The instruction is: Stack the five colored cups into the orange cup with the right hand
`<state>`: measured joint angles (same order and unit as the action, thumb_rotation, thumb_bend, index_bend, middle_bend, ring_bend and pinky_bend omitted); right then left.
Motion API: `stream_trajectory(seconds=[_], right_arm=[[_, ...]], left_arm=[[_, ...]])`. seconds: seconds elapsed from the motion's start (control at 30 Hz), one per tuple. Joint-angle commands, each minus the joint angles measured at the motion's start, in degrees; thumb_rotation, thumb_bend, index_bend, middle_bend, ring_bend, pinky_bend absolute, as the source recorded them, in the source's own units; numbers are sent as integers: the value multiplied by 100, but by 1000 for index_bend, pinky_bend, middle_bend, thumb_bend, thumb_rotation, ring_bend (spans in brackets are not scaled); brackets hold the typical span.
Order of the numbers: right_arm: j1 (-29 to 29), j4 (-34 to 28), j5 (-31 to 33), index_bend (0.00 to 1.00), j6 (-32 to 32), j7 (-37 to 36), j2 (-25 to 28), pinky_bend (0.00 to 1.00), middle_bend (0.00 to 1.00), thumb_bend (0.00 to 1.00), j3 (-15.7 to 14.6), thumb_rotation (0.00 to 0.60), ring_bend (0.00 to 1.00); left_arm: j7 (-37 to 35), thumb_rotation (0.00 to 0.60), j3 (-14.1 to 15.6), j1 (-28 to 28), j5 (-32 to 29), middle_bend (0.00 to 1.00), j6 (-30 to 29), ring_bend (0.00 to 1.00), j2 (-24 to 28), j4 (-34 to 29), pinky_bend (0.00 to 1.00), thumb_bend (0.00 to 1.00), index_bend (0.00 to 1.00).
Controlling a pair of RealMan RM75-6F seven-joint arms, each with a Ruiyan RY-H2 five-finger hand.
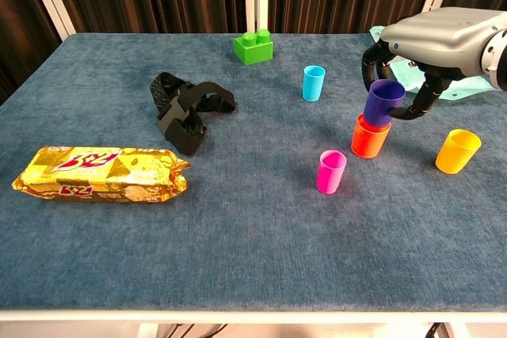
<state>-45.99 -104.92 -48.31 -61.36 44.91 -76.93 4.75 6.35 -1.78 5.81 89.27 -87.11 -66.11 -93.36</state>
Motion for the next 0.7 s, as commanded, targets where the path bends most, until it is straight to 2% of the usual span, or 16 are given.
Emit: stream_trajectory(seconds=[0.03, 0.17, 0.33, 0.4, 0.57, 0.7], right_arm=[[-25, 1, 41, 527, 32, 21, -1, 0, 499, 259, -23, 600, 135], [-75, -18, 127, 418, 117, 20, 7, 0, 428, 243, -45, 600, 121], [-115, -8, 117, 230, 188, -51, -12, 0, 296, 225, -71, 600, 27], [-119, -13, 94, 184, 178, -85, -16, 0, 257, 222, -68, 600, 5], [-27, -217, -116, 161, -15, -252, 155, 0, 242, 221, -45, 600, 0], [198, -552, -447, 157, -294, -369, 538, 0, 255, 221, -165, 600, 0]], left_arm=[[-12, 600, -2, -4, 2, 36, -9, 0, -3, 10, 0, 32, 56], [-35, 600, -3, -11, 0, 36, -21, 0, 2, 17, 0, 32, 56], [-60, 600, 2, -18, 0, 36, -23, 0, -1, 30, 0, 32, 56], [-69, 600, 1, -20, 2, 36, -28, 0, -2, 36, 0, 32, 56], [-100, 600, 7, -36, 6, 36, -46, 0, 9, 47, 0, 32, 56], [-118, 600, 8, -32, 17, 36, -42, 0, 17, 54, 0, 32, 56]])
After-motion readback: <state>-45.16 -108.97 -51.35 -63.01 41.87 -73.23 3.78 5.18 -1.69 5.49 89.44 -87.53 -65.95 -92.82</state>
